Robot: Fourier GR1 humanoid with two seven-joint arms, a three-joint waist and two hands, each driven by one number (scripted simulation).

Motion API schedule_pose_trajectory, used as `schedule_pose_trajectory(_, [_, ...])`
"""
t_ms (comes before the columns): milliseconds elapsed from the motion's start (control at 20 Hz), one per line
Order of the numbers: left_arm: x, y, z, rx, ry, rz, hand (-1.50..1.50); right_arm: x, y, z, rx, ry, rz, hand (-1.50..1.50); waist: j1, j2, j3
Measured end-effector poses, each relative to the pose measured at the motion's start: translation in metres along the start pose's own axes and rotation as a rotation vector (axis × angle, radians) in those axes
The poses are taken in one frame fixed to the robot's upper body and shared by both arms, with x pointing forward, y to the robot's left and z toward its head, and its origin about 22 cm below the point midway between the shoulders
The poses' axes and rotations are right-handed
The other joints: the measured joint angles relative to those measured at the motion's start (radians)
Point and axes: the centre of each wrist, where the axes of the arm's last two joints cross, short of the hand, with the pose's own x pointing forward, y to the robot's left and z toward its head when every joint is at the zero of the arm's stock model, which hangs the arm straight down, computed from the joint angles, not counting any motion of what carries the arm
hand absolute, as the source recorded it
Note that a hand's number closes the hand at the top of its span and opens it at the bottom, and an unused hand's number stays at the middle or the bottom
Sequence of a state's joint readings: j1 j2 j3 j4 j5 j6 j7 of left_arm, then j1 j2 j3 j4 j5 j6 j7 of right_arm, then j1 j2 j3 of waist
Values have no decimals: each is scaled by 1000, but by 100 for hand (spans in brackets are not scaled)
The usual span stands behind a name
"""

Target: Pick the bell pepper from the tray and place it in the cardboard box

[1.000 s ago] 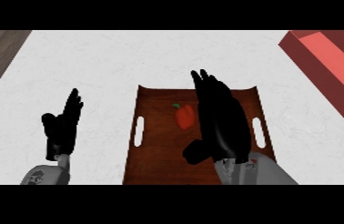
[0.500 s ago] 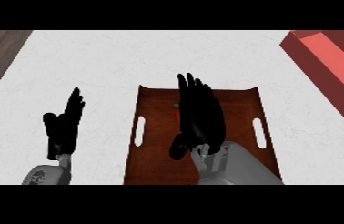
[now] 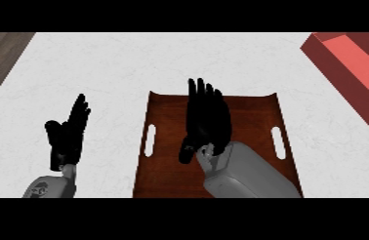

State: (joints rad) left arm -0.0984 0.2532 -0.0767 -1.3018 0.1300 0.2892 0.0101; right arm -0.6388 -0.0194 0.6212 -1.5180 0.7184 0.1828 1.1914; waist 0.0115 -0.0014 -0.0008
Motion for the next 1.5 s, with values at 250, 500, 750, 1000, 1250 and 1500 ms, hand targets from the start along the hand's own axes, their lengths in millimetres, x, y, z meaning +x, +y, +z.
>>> schedule_pose_trajectory(250, [1, -2, 0, -4, -2, 2, 0, 4, 6, -8, 5, 22, 21, -150, 2, 0, 0])
schedule_pose_trajectory(500, [0, -3, 1, -3, -3, 1, 0, 7, 8, -17, 17, 48, 21, -150, 3, 0, 0])
schedule_pose_trajectory(750, [4, 3, 0, 1, 3, 4, 0, 7, 8, -26, 26, 75, 31, -150, 1, -1, 0])
schedule_pose_trajectory(1000, [3, 1, 2, 4, -5, 4, 0, 2, 16, -37, 39, 105, 55, -150, -1, 0, 0])
schedule_pose_trajectory(1250, [-2, -2, -2, 8, 0, 4, 0, -2, 24, -46, 55, 129, 80, -150, -3, 1, 0])
schedule_pose_trajectory(1500, [-1, 1, -5, 1, 4, 0, 0, -2, 33, -50, 68, 141, 93, -150, 0, 1, 0])
